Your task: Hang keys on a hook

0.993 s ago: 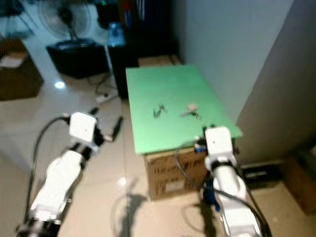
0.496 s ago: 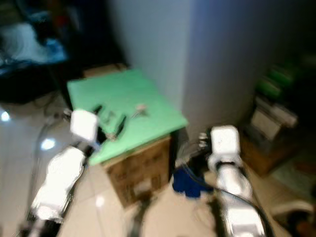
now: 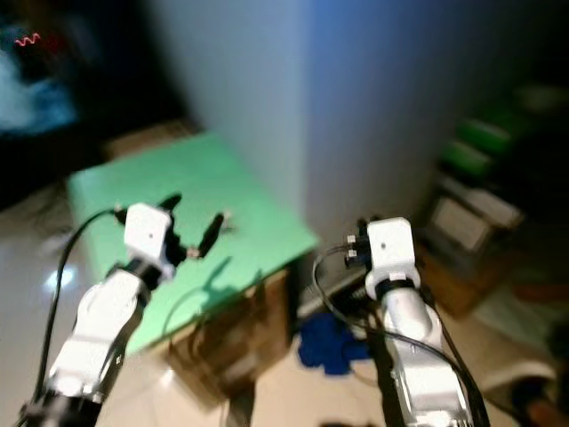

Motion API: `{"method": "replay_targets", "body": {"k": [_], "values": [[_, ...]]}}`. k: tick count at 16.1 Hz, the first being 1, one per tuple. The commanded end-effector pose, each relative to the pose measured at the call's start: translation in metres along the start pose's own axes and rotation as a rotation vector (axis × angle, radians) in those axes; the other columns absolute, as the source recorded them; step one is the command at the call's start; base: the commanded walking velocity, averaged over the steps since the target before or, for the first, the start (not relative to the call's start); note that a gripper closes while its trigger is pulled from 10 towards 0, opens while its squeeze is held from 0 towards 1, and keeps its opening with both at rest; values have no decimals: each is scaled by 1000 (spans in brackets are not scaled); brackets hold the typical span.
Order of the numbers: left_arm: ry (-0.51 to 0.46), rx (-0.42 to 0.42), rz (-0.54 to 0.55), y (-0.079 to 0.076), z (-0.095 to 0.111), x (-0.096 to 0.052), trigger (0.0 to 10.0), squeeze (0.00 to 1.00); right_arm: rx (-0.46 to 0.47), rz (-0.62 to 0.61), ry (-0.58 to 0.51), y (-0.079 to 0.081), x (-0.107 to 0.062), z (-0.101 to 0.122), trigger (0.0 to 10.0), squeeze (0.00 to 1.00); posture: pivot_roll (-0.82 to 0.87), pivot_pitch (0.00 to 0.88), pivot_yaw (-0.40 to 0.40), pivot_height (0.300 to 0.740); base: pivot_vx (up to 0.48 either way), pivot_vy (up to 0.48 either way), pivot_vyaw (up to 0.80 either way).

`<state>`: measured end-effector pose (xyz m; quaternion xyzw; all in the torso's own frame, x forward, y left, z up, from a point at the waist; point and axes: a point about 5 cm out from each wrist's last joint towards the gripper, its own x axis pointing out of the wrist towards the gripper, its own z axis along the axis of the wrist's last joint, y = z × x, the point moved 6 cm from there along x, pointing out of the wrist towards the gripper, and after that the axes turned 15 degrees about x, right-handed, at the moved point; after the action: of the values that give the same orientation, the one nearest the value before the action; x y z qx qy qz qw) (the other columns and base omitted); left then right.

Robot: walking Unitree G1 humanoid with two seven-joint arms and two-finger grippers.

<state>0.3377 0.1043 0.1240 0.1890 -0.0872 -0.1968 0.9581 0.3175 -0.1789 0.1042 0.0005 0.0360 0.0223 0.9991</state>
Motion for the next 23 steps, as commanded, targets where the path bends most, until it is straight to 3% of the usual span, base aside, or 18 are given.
{"method": "replay_targets", "body": {"k": [1,7,11,14,17,18,19,20,23], "values": [[14,16,11,6,-2,-3,10000,0,-6,33,7,8,3,2,10000,0,-92,0,76,740,398,0,800],[21,11,3,0,-3,-4,10000,0,-25,105,18,19,-1,0,10000,0,-101,0,73,740,398,0,800],[35,22,-6,2,-7,-8,10000,0,19,150,76,27,-5,-15,10000,0,-89,0,74,740,355,0,0],[60,34,-33,2,-12,-14,10000,0,89,200,110,33,-10,-25,10000,0,-76,0,81,740,0,0,0],[72,33,-84,-2,-15,-23,10000,0,96,218,168,35,-15,-38,10000,0,-62,0,86,740,0,0,0],[79,31,-98,-4,-16,-27,10000,0,107,204,186,34,-16,-42,10000,192,-58,0,86,740,0,0,0],[84,33,-111,-4,-17,-29,10000,0,111,182,201,31,-16,-46,10000,745,-57,4,84,740,0,0,0],[87,35,-119,-5,-18,-30,10000,0,121,158,213,27,-15,-50,10000,1000,-54,9,85,740,0,0,0],[87,44,-157,-8,-16,-33,10000,0,153,134,246,21,-9,-59,10000,1000,-48,23,95,740,0,0,0]]}}
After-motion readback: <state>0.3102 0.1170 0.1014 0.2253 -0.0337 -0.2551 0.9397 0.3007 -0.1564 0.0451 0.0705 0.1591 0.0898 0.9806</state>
